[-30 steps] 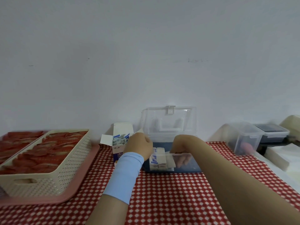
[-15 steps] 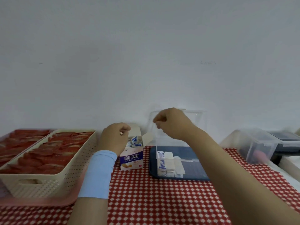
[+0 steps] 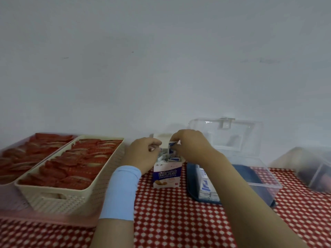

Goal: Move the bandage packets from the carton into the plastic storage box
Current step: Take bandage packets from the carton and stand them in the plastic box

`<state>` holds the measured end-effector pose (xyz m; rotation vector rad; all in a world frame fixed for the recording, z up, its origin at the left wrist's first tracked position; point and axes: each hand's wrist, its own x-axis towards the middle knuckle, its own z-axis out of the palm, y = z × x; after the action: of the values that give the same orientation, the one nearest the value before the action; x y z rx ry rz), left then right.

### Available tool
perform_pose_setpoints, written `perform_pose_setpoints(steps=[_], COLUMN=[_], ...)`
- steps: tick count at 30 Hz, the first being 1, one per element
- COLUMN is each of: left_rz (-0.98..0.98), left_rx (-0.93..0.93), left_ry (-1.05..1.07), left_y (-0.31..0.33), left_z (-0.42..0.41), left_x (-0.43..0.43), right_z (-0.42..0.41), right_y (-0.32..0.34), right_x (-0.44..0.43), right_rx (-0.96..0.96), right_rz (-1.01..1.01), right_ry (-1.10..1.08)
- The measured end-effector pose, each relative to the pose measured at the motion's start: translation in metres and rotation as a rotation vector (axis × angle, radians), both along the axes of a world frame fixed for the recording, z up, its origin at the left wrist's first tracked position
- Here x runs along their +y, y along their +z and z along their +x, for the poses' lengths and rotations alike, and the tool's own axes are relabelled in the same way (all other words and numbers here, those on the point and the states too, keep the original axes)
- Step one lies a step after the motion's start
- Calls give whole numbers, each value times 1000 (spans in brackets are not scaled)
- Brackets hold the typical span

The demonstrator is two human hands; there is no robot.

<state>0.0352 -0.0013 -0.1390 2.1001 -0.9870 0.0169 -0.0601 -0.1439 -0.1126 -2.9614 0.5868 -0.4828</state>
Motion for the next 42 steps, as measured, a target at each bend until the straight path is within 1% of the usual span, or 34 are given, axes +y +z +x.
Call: perform_pose_setpoints(steps=[4, 6, 8, 9, 10, 13, 14, 17, 22, 24, 28, 29, 32, 33, 34, 36, 38, 40, 42], left_rz=[-81, -186, -321, -363, -387, -404, -398, -352, -309, -322, -326, -328, -315, -308, -301, -302, -315, -302, -306], left_rx=[75, 97, 124, 138, 147, 183, 195, 182, 153, 141, 138, 139, 140, 138, 139, 148, 193, 246, 326], left_ry=[-81, -69, -33, -10, 10, 24, 18, 20, 32, 53, 76, 76, 65, 55, 45, 22, -19, -82, -154], left_y=[6, 7, 5, 4, 3, 0, -1, -4, -5, -5, -6, -6, -4, -3, -2, 1, 5, 10, 16], left_z=[-2, -1, 3, 6, 8, 14, 14, 14, 13, 14, 16, 16, 13, 12, 11, 8, 5, -1, -8], left_x=[-3, -6, -8, -9, -9, -11, -13, -17, -19, -19, -17, -17, -15, -14, -14, -12, -10, -8, -7], right_z=[-6, -7, -8, -10, -13, -21, -23, -18, -13, -16, -21, -21, -16, -14, -14, -18, -25, -28, -26], right_y=[14, 16, 11, 8, 6, 7, 7, 3, -6, -5, -2, -2, -9, -10, -9, -1, 9, 16, 15], right_x=[-1, 4, 5, 3, 1, -2, -1, 0, -3, -6, -9, -9, -5, -5, -5, -6, -7, -4, -1], right_rx=[-223, -311, -371, -366, -322, -53, 10, 95, 106, 50, -124, -120, -20, -28, -79, -262, -435, -513, -523], right_rz=[196, 283, 366, 383, 363, 222, 200, 149, 101, 154, 301, 329, 385, 385, 385, 416, 511, 588, 561], right_ry=[54, 96, 90, 64, 37, -3, -6, -23, -5, 21, 61, 72, 95, 90, 82, 85, 145, 193, 177])
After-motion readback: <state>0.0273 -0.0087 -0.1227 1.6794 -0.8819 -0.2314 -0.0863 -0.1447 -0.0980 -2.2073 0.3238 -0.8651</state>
